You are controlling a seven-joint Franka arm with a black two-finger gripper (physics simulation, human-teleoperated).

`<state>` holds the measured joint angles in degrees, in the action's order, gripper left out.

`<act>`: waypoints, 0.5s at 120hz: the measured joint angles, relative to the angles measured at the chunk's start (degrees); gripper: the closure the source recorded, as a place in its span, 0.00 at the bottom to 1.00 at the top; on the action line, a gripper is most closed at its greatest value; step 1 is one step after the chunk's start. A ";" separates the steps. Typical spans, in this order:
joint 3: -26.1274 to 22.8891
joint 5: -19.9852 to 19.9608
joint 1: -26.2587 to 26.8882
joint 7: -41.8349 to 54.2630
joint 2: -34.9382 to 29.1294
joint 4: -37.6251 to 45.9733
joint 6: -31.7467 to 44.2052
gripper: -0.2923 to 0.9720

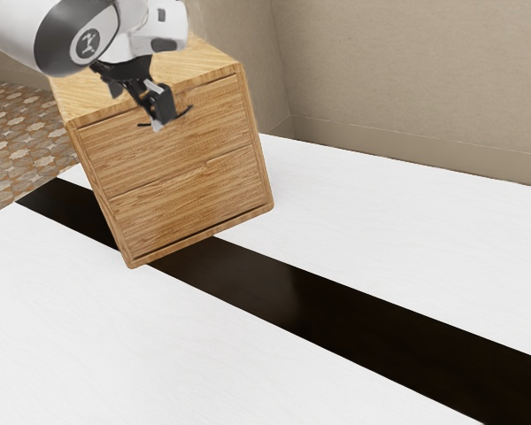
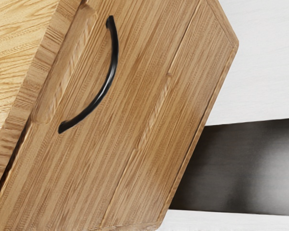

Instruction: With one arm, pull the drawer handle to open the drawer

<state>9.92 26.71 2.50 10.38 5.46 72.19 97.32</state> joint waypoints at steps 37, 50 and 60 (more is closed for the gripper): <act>-0.78 4.13 3.90 2.12 0.20 9.01 6.05 0.25; -0.63 4.76 3.07 2.50 0.23 9.47 7.84 0.25; -0.74 6.15 2.46 2.74 0.69 9.15 9.62 0.25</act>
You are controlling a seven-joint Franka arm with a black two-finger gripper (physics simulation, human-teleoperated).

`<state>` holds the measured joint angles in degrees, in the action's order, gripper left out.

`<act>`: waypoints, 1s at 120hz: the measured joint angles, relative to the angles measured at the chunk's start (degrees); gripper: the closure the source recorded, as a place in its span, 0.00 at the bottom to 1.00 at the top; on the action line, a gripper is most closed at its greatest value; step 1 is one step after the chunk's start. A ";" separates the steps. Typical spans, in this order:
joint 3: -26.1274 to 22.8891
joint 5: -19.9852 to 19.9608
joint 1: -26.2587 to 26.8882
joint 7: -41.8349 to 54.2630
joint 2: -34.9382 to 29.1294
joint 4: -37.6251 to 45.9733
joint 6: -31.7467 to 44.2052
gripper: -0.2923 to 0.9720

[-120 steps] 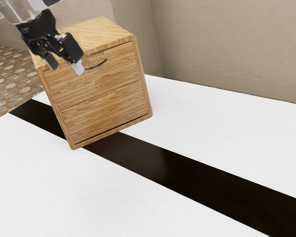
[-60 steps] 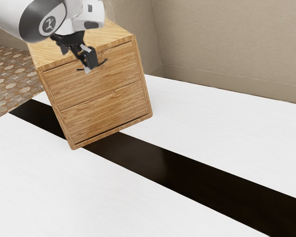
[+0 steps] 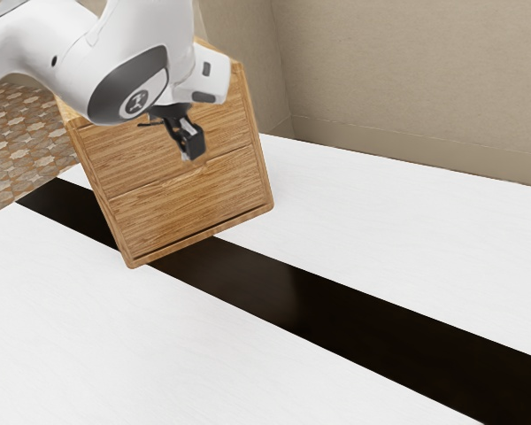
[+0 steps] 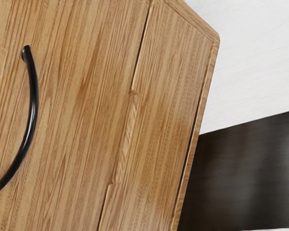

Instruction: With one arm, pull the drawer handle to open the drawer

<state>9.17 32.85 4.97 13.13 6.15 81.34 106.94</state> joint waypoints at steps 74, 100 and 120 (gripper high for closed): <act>-0.10 0.60 -2.84 2.13 3.30 -0.38 8.77 0.25; -0.04 0.51 -4.16 2.78 3.79 -0.48 10.16 0.25; -0.04 0.52 -4.96 3.16 4.21 -0.58 10.91 0.25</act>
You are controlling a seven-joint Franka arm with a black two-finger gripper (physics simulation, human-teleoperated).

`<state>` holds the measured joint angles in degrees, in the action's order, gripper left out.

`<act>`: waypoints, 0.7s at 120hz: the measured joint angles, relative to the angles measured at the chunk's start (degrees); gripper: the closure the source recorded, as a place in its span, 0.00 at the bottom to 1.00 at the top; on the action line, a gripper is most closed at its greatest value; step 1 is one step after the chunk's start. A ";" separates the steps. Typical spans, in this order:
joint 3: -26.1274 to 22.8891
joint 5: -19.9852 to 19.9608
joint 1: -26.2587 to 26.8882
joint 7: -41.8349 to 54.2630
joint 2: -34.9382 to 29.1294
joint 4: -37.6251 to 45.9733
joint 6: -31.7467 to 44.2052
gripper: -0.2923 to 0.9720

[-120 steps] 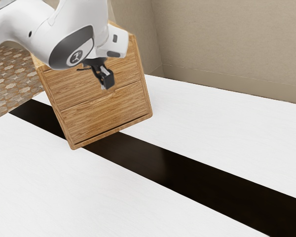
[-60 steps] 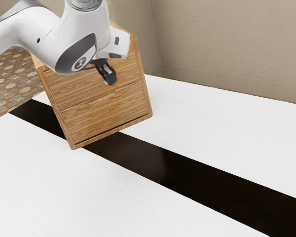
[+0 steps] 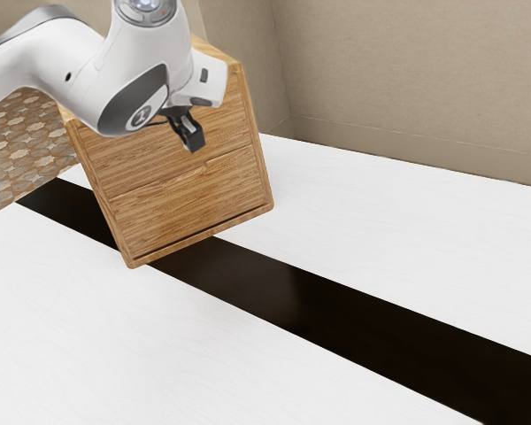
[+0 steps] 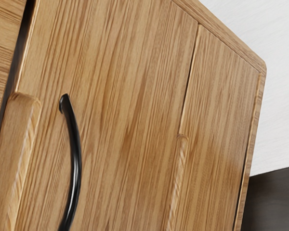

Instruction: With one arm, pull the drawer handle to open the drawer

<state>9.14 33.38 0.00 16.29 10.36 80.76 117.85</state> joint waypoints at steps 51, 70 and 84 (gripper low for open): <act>-0.07 -0.25 -1.14 0.61 1.74 -0.15 2.35 0.25; -0.19 -0.35 -1.78 0.80 2.36 -0.34 2.69 0.25; -0.33 -0.42 -2.07 1.03 2.49 -0.44 2.82 0.25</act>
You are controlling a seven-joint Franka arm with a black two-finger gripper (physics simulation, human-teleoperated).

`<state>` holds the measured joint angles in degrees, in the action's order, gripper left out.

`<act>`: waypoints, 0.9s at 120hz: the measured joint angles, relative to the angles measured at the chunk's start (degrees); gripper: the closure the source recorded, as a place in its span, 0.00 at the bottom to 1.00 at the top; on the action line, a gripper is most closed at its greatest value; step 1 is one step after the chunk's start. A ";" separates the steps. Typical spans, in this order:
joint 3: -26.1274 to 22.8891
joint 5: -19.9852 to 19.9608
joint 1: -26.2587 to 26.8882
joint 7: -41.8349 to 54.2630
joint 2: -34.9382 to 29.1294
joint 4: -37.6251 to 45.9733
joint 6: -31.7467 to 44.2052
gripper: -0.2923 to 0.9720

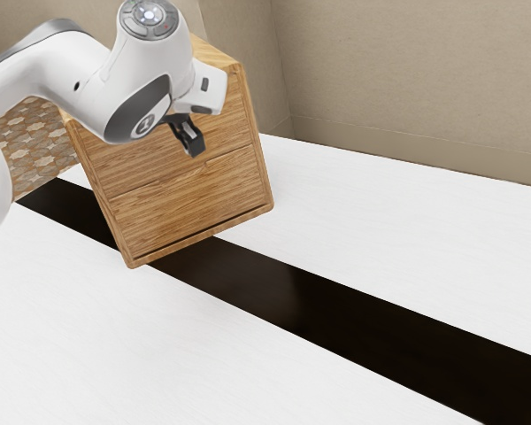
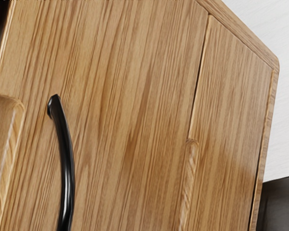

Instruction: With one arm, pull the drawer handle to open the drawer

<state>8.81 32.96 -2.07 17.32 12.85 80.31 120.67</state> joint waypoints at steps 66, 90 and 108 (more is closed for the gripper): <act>-0.45 -1.38 -1.67 0.50 1.60 -0.01 1.33 0.22; -0.31 -1.91 -0.54 -0.01 -0.45 2.40 1.37 0.26; -0.12 -1.28 1.64 -1.72 -4.17 7.35 1.23 0.24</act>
<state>8.69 31.67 -0.43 15.60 8.68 87.66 121.90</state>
